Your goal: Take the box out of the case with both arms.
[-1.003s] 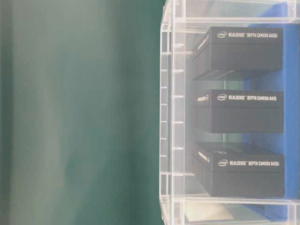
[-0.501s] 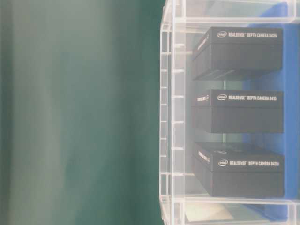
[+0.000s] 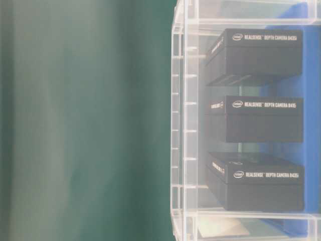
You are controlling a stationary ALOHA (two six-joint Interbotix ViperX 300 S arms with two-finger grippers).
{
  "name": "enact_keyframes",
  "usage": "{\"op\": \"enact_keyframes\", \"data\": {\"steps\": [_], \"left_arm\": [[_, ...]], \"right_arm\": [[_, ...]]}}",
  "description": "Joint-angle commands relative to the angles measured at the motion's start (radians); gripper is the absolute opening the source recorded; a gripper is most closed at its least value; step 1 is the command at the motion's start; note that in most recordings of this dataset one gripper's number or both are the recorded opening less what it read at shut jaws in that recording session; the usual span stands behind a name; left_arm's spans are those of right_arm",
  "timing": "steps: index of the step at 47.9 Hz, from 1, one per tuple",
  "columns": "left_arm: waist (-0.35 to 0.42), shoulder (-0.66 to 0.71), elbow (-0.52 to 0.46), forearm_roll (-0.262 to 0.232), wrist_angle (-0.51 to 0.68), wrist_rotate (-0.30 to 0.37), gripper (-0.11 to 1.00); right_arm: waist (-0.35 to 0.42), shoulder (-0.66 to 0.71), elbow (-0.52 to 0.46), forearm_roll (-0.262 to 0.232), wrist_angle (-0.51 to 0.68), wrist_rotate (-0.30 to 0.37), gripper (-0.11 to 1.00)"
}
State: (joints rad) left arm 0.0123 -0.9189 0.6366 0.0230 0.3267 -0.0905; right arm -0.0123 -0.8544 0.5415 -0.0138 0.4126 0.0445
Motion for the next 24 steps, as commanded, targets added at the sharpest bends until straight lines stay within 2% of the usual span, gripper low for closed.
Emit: {"op": "enact_keyframes", "data": {"steps": [1,5,10,15,24], "left_arm": [[-0.005,0.034,-0.043,0.003,0.049,-0.003,0.01],[-0.023,0.058,-0.057,0.003,0.117,-0.005,0.01],[-0.048,0.097,-0.086,0.003,0.255,-0.012,0.01],[-0.069,0.13,-0.123,0.002,0.414,-0.04,0.01],[-0.086,0.187,-0.192,0.003,0.741,-0.126,0.01]], "right_arm": [[-0.002,0.003,-0.029,0.002,0.051,0.009,0.01],[-0.002,0.005,-0.035,0.003,0.137,0.038,0.01],[-0.002,0.014,-0.052,0.003,0.296,0.101,0.01],[-0.002,0.035,-0.083,0.002,0.535,0.161,0.01],[-0.002,0.089,-0.124,0.0,0.93,0.218,0.01]]}}
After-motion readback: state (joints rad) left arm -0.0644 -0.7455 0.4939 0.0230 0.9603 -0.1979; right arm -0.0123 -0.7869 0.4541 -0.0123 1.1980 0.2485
